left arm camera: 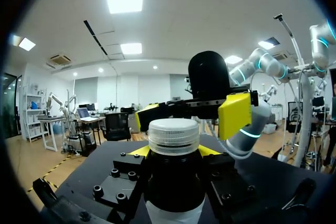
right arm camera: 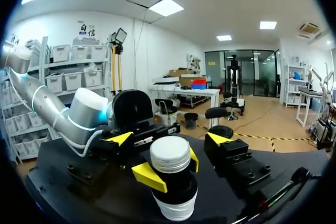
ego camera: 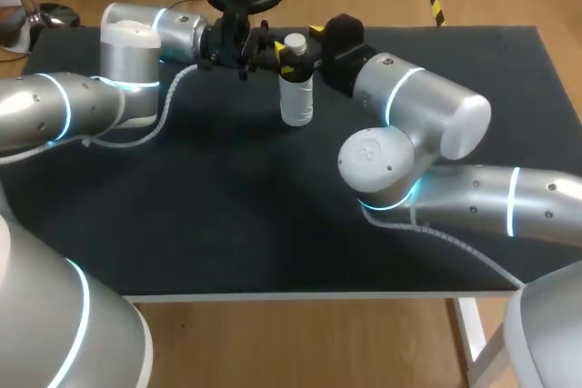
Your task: Unscrew the bottle cap
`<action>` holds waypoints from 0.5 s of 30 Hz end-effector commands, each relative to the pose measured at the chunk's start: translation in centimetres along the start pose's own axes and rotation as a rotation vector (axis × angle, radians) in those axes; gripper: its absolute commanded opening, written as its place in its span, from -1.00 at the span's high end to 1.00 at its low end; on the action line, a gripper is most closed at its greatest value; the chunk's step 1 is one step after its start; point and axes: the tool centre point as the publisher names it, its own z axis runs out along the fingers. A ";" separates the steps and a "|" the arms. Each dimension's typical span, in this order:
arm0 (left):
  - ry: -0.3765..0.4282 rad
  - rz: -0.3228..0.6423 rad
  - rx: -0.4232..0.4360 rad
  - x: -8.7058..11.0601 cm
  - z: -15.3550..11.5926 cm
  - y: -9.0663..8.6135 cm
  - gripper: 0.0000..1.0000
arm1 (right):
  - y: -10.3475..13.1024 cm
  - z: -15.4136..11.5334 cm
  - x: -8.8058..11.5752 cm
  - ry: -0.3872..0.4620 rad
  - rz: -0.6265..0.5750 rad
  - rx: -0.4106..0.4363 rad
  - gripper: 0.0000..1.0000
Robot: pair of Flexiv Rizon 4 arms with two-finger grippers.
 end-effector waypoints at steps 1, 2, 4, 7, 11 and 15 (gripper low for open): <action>0.007 0.000 0.003 -0.4 0.0 0.2 1.00 | 0.1 0.0 0.0 -0.001 0.004 0.007 0.04; 0.007 0.000 0.003 -0.4 0.0 0.2 1.00 | 0.0 0.0 -0.1 0.000 0.008 0.005 0.44; 0.007 0.000 0.003 -0.4 0.0 0.2 1.00 | 0.0 -0.1 -0.1 0.001 0.010 0.003 1.00; 0.007 0.000 0.003 -0.4 0.0 0.2 1.00 | 0.0 -0.1 -0.2 0.006 0.011 0.002 1.00; 0.007 0.000 0.003 -0.4 0.0 0.2 1.00 | 0.0 -0.2 -0.2 0.018 0.006 0.002 1.00; 0.007 0.000 0.003 -0.4 0.0 0.2 1.00 | 0.0 -0.2 -0.3 0.041 0.006 0.003 1.00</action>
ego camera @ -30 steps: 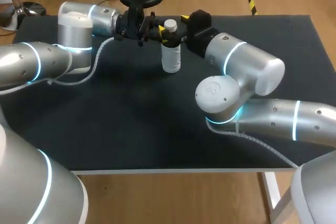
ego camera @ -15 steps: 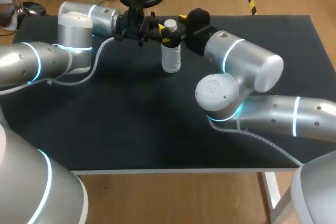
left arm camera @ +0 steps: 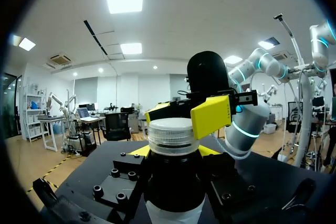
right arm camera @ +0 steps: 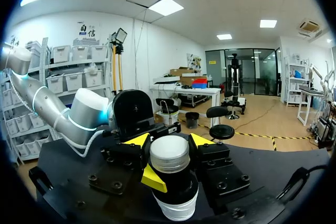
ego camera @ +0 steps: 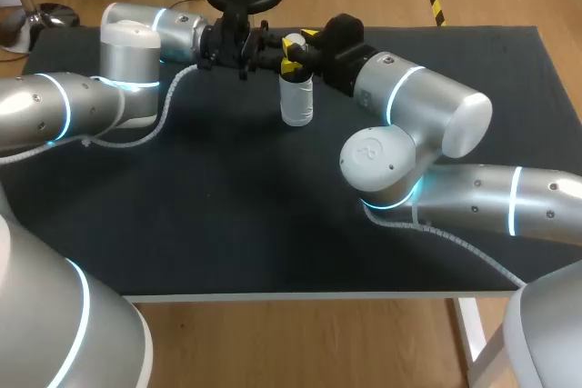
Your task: Unscrew the bottle cap
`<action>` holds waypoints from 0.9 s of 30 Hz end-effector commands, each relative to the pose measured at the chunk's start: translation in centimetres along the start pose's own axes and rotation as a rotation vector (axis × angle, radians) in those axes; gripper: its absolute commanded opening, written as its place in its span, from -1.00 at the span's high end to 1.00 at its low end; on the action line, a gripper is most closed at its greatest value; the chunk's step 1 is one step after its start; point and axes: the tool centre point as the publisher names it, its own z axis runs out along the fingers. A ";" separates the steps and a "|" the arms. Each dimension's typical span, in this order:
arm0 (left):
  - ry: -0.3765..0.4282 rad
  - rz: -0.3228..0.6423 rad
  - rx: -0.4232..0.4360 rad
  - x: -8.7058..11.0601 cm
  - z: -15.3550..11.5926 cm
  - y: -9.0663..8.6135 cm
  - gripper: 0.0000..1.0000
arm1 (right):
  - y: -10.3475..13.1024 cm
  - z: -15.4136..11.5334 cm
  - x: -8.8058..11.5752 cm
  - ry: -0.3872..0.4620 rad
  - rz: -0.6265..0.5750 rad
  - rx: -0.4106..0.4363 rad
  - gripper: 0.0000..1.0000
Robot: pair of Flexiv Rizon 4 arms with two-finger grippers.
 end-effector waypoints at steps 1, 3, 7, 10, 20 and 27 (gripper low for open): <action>0.007 0.000 0.003 -0.4 0.0 0.1 1.00 | 0.0 -0.3 -0.4 0.035 0.000 -0.002 1.00; 0.007 0.000 0.003 -0.4 0.0 0.1 1.00 | 0.0 -0.3 -0.4 0.060 0.002 -0.002 1.00; 0.007 0.000 0.003 -0.4 0.0 0.1 1.00 | -0.2 -0.3 -0.3 0.118 0.002 -0.005 1.00; 0.007 0.000 0.003 -0.4 0.0 0.1 1.00 | -0.4 -0.5 -0.6 0.183 0.005 -0.013 1.00; 0.007 0.000 0.003 -0.4 0.0 0.1 1.00 | -0.9 -0.8 -0.5 0.423 -0.012 -0.074 1.00; 0.007 0.000 0.003 -0.4 0.0 0.1 1.00 | -1.1 -0.4 0.3 0.618 -0.009 -0.145 1.00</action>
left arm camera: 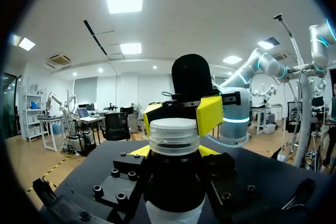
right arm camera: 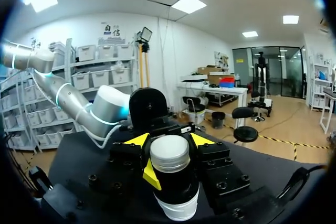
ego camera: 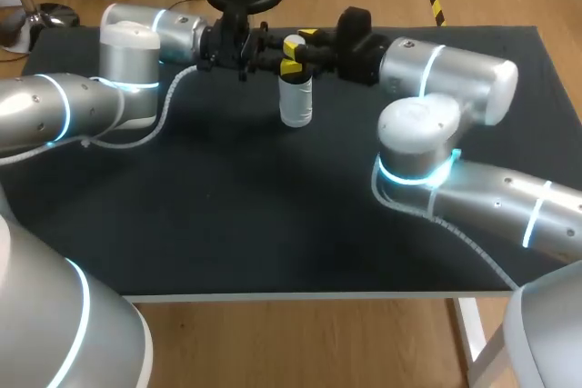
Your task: Unscrew the bottle cap
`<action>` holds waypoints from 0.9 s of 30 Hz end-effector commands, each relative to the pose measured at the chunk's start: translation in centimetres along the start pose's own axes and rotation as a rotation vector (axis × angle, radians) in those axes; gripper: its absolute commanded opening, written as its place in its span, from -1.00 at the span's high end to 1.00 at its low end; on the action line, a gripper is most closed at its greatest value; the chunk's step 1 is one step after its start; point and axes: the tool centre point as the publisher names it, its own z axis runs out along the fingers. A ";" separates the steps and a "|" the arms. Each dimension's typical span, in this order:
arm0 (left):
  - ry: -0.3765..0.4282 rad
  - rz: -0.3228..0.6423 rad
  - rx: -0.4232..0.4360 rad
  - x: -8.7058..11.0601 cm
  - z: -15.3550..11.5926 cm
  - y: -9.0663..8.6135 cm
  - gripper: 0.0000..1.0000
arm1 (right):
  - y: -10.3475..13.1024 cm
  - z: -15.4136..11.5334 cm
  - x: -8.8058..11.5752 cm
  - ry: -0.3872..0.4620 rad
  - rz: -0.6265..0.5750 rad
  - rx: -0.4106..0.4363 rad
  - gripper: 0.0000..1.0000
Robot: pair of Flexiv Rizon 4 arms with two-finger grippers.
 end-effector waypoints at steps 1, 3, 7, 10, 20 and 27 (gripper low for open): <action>0.005 0.001 0.003 -0.6 0.1 0.0 1.00 | -0.8 -0.2 0.1 0.357 -0.003 -0.172 1.00; 0.005 0.001 0.003 -0.6 0.1 0.0 1.00 | -0.8 -0.1 0.3 0.412 -0.004 -0.192 1.00; 0.005 0.001 0.003 -0.6 0.1 0.0 1.00 | -0.8 0.0 0.6 0.509 -0.007 -0.230 1.00; 0.005 0.001 0.003 -0.6 0.1 0.0 1.00 | -0.8 0.0 0.8 0.583 -0.002 -0.259 1.00; 0.005 0.001 0.003 -0.6 0.1 0.0 1.00 | -0.5 -0.1 1.8 0.770 -0.024 -0.258 1.00; 0.005 0.001 0.003 -0.6 0.1 0.0 1.00 | -0.2 0.2 2.7 0.949 -0.012 -0.200 1.00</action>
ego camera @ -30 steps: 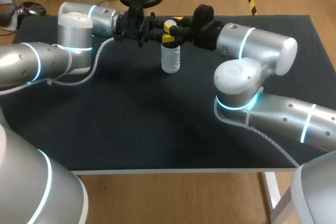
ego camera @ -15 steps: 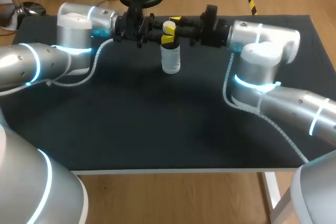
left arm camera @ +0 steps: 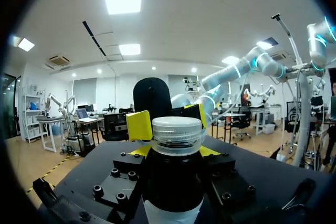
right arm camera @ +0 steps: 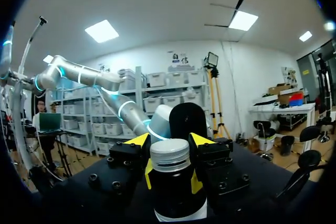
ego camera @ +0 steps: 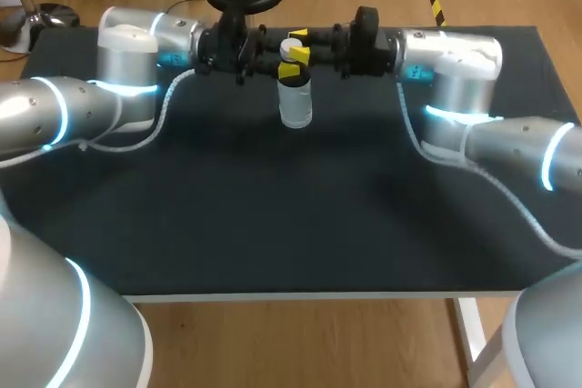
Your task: Unscrew the bottle cap
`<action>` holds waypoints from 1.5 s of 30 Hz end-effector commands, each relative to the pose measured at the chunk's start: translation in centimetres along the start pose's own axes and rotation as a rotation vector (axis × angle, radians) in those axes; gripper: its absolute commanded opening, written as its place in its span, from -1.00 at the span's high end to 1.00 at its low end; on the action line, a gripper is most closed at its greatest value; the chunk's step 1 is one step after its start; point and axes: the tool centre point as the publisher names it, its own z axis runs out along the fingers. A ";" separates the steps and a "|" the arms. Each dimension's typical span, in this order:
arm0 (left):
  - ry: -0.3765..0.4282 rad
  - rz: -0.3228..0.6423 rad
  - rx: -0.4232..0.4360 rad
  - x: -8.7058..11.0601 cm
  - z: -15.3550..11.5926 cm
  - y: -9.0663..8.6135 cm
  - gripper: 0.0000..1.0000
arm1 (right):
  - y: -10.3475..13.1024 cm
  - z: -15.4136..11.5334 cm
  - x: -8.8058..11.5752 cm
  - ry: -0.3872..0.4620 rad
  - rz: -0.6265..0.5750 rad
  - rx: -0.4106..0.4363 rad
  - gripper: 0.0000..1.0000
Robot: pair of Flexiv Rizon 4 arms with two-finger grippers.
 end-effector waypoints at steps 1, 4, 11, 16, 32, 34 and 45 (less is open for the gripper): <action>0.000 -0.001 -0.002 -1.3 0.3 -0.1 1.00 | -0.4 0.9 0.8 0.313 0.027 0.029 1.00; 0.000 -0.001 -0.002 -1.3 0.3 -0.1 1.00 | -0.5 1.1 0.9 0.374 0.054 0.040 1.00; 0.000 -0.001 -0.002 -1.3 0.3 -0.1 1.00 | -0.8 1.2 1.6 0.518 0.125 0.062 1.00; 0.000 -0.001 -0.002 -1.3 0.3 -0.1 1.00 | -1.0 0.8 1.6 0.525 0.135 0.073 1.00; 0.000 -0.001 -0.002 -1.3 0.3 -0.1 1.00 | -1.2 0.2 1.0 0.447 0.118 0.077 1.00; 0.000 -0.001 -0.002 -1.3 0.3 -0.1 1.00 | -1.1 0.1 0.9 0.441 0.120 0.078 1.00; 0.000 -0.001 -0.002 -1.3 0.3 -0.1 1.00 | -1.0 -0.4 -0.1 0.372 0.127 0.064 1.00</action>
